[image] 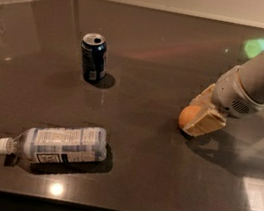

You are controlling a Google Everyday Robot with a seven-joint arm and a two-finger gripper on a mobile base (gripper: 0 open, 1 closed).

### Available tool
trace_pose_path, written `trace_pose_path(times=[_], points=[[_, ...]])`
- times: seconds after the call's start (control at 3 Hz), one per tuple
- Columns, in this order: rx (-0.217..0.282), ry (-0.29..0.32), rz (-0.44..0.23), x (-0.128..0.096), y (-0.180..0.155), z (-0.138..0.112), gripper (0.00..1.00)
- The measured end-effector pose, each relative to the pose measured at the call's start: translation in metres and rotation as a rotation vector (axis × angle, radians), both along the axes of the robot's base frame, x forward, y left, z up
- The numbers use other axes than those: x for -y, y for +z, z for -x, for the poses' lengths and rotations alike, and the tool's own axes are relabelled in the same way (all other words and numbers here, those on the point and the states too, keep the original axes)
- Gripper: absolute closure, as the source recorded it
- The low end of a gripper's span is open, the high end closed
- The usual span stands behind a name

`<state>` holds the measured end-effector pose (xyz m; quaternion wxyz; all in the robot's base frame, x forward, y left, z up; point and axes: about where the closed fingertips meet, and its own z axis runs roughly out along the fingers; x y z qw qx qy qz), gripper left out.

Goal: Move orange near pepsi can

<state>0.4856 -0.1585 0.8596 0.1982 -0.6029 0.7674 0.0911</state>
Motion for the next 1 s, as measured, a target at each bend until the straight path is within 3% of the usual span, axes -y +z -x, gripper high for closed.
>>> trace_pose_path(times=[0.33,0.67,1.0], points=[[0.01,-0.021,-0.009,-0.008,0.013,-0.016,0.87],[0.019,-0.045,-0.026,-0.022,0.026,-0.043,1.0],[0.033,-0.05,-0.05,-0.044,0.035,-0.073,1.0]])
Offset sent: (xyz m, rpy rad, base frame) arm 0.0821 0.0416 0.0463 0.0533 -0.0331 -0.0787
